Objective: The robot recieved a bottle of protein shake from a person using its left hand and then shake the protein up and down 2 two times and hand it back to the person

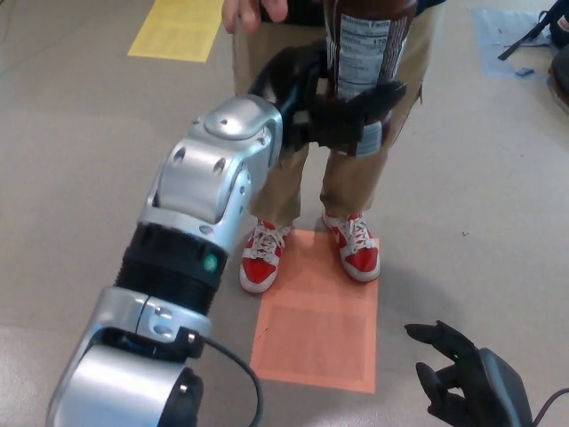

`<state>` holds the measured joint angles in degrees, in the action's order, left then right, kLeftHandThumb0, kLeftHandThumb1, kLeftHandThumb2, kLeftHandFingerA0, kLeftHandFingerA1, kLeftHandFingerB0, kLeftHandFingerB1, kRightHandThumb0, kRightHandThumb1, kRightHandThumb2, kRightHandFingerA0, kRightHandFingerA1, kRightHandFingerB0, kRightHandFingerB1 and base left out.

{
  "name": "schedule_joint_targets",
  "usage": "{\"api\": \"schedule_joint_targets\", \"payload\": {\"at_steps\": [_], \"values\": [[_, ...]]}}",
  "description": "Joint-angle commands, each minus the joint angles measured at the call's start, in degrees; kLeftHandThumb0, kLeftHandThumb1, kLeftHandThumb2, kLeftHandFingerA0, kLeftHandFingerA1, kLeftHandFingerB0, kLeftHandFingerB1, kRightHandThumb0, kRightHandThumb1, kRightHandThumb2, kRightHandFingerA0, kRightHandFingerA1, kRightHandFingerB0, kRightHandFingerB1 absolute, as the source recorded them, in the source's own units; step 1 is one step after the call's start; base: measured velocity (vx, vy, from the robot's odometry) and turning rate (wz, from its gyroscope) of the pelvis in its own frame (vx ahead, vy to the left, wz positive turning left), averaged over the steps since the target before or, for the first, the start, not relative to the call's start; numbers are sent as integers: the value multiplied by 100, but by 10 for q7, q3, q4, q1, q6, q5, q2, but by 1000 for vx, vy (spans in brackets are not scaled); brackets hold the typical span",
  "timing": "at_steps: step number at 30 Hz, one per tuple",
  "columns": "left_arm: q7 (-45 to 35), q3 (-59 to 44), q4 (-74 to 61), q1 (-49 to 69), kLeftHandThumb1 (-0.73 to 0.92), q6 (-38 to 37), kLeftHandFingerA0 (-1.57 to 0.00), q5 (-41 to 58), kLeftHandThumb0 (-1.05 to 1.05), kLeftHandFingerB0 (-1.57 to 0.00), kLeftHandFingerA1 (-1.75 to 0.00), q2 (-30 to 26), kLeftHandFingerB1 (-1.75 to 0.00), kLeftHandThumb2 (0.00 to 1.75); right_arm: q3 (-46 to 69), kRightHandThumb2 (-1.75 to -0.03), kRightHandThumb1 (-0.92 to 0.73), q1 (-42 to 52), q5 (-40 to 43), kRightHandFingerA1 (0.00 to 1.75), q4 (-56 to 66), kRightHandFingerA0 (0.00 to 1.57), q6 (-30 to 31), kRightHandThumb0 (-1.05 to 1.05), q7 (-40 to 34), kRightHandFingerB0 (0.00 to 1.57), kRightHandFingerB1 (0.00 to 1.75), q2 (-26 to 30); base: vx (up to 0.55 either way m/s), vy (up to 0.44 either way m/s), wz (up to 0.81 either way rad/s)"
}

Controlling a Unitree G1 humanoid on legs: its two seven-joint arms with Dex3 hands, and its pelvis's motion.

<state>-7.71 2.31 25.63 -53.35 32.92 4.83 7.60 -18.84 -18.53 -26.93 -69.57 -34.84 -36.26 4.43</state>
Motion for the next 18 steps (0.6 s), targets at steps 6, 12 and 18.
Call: {"api": "schedule_joint_targets", "payload": {"at_steps": [6, 12, 18], "values": [[53, -9, -62, 126, 84, -124, -70, -36, -20, -61, -156, -32, -126, 68, -3, -64, -80, 8, -5, 56, -8, 91, -7, -28, -2, 56, 43, 3, 0, 0, 0], [24, -4, -60, 213, 86, -149, -71, -30, -20, -56, -161, -54, -118, 66, 0, -68, -81, 6, -1, 58, -10, 91, -9, -27, 10, 55, 43, 4, 0, 0, 0], [-9, 3, -44, 281, 86, -189, -69, -22, -20, -53, -163, -70, -121, 66, 7, -67, -82, 4, 7, 55, -11, 92, -10, -28, 25, 55, 44, 2, 0, 0, 0]]}}
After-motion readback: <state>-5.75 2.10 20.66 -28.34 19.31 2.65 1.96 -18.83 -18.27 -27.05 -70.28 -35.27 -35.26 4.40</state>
